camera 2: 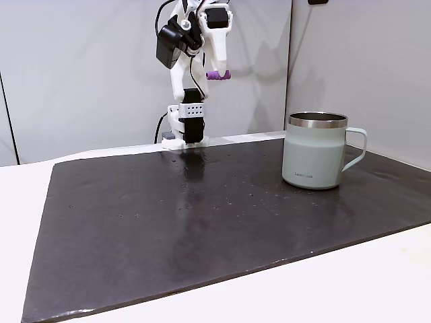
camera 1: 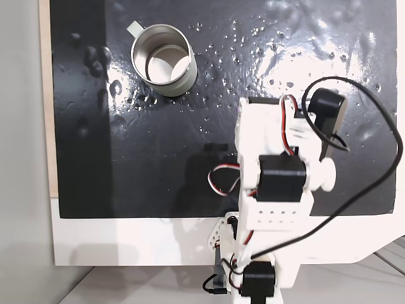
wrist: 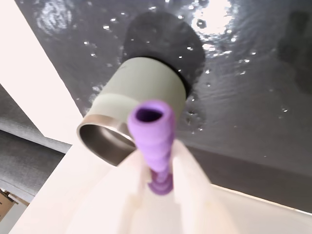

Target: Grasp a pengrip and put it in the cup.

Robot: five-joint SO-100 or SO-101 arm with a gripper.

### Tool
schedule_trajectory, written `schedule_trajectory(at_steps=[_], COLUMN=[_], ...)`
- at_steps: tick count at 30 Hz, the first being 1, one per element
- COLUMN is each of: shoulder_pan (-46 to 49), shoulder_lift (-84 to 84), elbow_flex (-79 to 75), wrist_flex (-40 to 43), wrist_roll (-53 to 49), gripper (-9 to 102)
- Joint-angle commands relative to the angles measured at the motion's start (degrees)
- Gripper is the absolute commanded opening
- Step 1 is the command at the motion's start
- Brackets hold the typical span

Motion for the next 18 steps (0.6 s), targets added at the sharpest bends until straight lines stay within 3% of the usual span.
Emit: schedule_trajectory(at_steps=[1,18], shoulder_pan=[-1.9,-14.8], shoulder_lift=[-4.6,-29.6], elbow_flex=[-8.7,-38.2], wrist_flex=[0.5,0.3], wrist_roll=[1.6,3.4], gripper=[0,0])
